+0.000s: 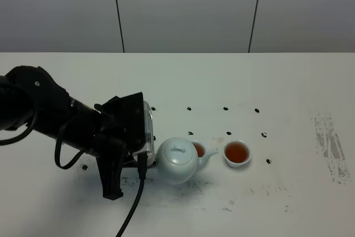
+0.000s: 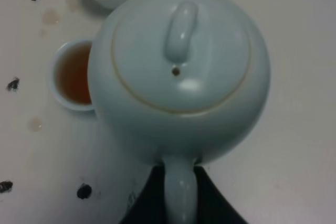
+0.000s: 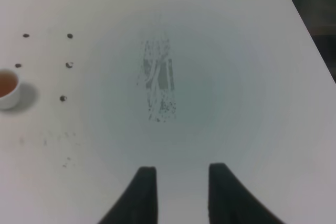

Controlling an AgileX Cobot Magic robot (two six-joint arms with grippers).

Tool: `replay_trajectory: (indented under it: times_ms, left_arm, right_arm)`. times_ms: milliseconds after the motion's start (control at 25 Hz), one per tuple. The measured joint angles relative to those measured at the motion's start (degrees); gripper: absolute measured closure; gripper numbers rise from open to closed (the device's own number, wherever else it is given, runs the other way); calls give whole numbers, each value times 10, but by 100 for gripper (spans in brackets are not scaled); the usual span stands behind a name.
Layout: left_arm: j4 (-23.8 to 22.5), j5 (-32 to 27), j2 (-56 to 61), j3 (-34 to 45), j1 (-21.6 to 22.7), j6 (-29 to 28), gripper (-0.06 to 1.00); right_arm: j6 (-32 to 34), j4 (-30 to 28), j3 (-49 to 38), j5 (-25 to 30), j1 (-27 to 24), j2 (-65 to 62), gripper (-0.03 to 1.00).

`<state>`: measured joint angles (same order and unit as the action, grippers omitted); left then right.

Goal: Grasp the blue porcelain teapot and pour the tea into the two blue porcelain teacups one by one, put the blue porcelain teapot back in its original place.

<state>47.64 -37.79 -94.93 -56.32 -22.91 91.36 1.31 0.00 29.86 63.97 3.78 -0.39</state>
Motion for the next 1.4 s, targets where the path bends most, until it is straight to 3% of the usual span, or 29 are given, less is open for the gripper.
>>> replay_trajectory:
  times_ms: [360, 520, 1000, 1400]
  left_arm:
    - [102, 42, 0, 61, 0, 143, 87]
    - [127, 45, -19, 63, 0, 175, 87]
    - [149, 74, -86, 63, 0, 241, 87]
    - [149, 74, -89, 63, 0, 249, 87]
  right_arm:
    - [0, 0, 0, 0, 0, 0, 74]
    - [0, 0, 0, 0, 0, 0, 74]
    - [1, 0, 0, 0, 0, 0, 74]
    - [1, 0, 0, 0, 0, 0, 74]
